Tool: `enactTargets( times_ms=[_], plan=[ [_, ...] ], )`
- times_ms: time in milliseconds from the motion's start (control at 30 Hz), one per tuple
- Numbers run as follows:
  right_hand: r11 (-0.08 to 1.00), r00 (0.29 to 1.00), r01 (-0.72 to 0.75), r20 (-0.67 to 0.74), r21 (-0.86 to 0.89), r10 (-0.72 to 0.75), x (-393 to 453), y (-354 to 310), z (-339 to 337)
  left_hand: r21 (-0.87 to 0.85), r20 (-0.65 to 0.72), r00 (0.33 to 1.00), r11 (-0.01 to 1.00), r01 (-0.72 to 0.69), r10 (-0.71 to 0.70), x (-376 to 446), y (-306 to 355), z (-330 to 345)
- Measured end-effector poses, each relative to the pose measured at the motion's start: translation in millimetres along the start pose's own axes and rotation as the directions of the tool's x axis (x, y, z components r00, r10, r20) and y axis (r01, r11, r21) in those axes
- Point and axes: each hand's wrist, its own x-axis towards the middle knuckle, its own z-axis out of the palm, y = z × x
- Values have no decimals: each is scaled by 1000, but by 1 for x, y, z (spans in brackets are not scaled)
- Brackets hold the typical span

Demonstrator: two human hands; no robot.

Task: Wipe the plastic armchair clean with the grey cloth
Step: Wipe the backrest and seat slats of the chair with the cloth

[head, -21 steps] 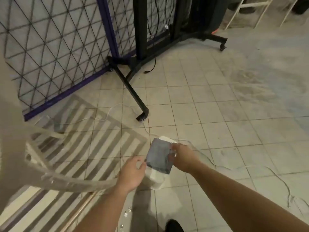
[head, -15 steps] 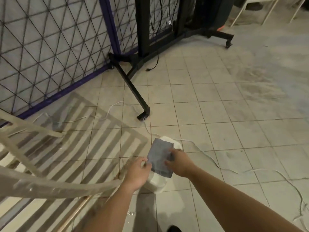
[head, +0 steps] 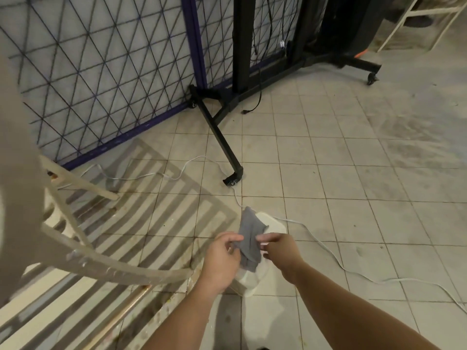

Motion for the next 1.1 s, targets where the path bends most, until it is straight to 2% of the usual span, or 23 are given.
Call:
enactTargets(
  times_ms=[100,167,233,333,467,533,600,667,767,900,1033,1100],
  plan=[
    [985,983,170,79,-14,-168,-23,-27,3,-46,-78,995,997,-67,64,-21,24,-25],
    [947,946,314,103,-68,-306,-44,-46,7,-65,-136,987,993,-94,85,-39,39,-46],
    [878,888,456,139,-147,-438,-68,-63,13,-123,-168,984,989,-80,59,-61,57,-67],
    [798,805,580,261,-161,-533,-106,-77,22,-165,-206,977,983,-84,49,-97,80,-97],
    [648,641,742,462,-170,-613,-165,-88,32,-78,-262,959,988,-130,105,-152,96,-130],
    [664,603,737,567,-125,-562,-196,-91,36,-38,-269,953,988,-153,137,-180,101,-143],
    [663,562,745,608,-78,-560,-224,-91,42,-1,-262,951,985,-170,164,-209,107,-153],
    [599,537,796,555,-84,-635,-247,-96,48,32,-250,946,979,-202,204,-236,115,-164],
    [466,458,878,465,-107,-757,-279,-116,52,114,-273,920,959,-261,283,-270,132,-190],
    [389,380,917,485,-87,-788,-319,-161,54,164,-354,884,951,-262,305,-307,150,-238],
    [398,364,917,476,-33,-801,-358,-219,55,242,-411,879,958,-153,244,-340,163,-276],
    [434,374,901,547,-22,-749,-378,-249,51,279,-422,875,952,-122,236,-351,168,-290]
  ],
)
